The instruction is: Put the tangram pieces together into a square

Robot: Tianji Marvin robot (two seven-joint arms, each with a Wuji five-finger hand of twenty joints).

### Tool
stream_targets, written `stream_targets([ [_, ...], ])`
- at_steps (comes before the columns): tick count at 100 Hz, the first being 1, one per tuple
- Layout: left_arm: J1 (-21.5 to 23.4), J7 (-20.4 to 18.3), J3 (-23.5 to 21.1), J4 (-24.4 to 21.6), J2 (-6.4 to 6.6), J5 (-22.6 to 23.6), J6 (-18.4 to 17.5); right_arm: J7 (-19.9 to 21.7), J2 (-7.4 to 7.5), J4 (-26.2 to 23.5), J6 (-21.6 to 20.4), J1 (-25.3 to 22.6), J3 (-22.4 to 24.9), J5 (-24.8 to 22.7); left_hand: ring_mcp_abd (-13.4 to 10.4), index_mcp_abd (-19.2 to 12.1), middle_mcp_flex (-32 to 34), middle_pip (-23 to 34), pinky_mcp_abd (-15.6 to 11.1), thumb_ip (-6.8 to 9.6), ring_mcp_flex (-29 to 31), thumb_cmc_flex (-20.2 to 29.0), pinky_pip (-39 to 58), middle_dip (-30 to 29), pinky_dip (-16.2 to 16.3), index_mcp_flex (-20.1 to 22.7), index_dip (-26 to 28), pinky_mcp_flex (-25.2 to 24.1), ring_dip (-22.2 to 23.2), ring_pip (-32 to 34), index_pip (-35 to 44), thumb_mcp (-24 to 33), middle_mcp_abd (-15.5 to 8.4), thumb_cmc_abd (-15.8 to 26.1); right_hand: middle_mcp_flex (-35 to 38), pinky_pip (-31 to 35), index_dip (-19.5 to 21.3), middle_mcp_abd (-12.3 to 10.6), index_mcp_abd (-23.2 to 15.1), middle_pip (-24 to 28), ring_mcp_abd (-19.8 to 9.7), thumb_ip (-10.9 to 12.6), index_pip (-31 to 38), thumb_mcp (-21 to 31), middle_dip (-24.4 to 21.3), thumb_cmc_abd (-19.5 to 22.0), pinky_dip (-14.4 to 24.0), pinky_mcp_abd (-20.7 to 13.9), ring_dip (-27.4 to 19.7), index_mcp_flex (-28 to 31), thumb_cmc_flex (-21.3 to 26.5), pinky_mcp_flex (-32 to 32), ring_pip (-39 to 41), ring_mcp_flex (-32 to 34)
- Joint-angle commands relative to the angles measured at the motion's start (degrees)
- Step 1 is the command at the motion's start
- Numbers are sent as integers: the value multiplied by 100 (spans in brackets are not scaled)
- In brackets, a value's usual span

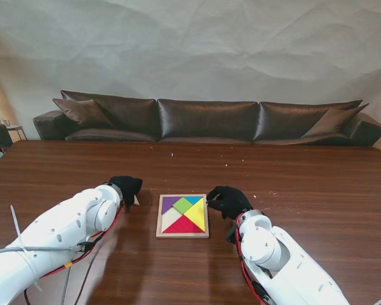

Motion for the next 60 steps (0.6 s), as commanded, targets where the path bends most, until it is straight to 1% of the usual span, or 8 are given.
stream_targets([
  [1,266,-224,125,276,-21,-17,5,93,-15,-1,-21,-20,-15,5,177,-267,621,21,242,-143,-7,457,319,-126,130,573,96,-1,80,1,902,-556,-884,-80,-156,121,-17,124,21,45,41,168,25,-88,-102,236,172,73,3,-84,-39,-796,87,-85],
  [9,273,-224,128,273,-22,-17,26,92,-16,3,-20,-18,-16,9,300,-280,731,43,426,-158,-100,396,353,-134,193,687,48,-99,117,9,992,-570,-857,-79,-154,123,-18,118,25,45,15,168,26,-88,-102,237,173,75,2,-85,-39,-795,86,-82],
  [18,298,-275,99,221,-3,14,33,92,-17,9,-20,-14,-20,11,365,-283,816,49,533,-160,-143,376,362,-145,228,806,48,-123,112,-19,1096,-567,-833,-70,-154,123,-18,123,19,46,32,170,27,-84,-102,242,173,70,2,-82,-37,-793,85,-90],
  [36,311,-262,64,235,-3,10,17,95,-18,17,-20,-7,-27,13,572,-208,885,129,847,-138,-315,332,278,13,342,971,-79,-313,67,-146,1271,-506,-691,10,-160,125,-20,130,24,43,35,168,26,-90,-104,244,173,73,1,-84,-45,-791,88,-83],
  [43,328,-275,28,218,2,16,17,93,-19,20,-19,-6,-29,11,653,-134,927,158,982,-122,-367,310,223,71,403,1049,-146,-364,16,-226,1309,-466,-633,3,-160,124,-20,135,31,44,28,170,26,-87,-103,248,173,68,0,-87,-39,-793,87,-84],
  [52,355,-292,-23,197,10,24,8,91,-20,25,-18,-4,-31,14,740,-108,968,187,1145,-107,-471,295,57,142,448,1155,-189,-429,-170,-465,1363,-411,-589,-1,-158,126,-20,136,29,48,35,170,27,-88,-102,253,174,72,1,-86,-35,-791,89,-85],
  [60,374,-304,-55,188,16,27,-4,89,-21,29,-18,-2,-33,15,832,-100,979,227,1219,-99,-590,303,-174,234,447,1251,-184,-487,-557,-994,1419,-385,-571,-18,-161,127,-21,139,29,45,38,171,25,-87,-104,252,173,66,2,-90,-35,-790,91,-90],
])
